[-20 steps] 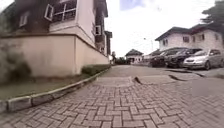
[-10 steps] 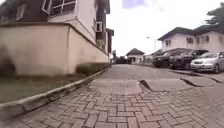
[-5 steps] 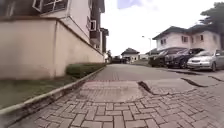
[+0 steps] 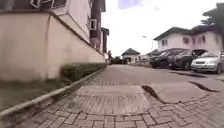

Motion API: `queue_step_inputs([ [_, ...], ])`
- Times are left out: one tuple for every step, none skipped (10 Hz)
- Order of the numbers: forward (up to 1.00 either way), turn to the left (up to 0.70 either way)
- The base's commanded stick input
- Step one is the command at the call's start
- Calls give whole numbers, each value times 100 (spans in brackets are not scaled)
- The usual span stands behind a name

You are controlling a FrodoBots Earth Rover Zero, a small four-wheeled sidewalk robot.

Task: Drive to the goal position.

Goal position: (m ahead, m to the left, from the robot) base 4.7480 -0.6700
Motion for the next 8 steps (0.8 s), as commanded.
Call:
queue_step_inputs([
  [70,0],
  [70,0],
  [70,0],
  [70,0],
  [70,0],
  [70,0],
  [70,0],
  [70,0],
])
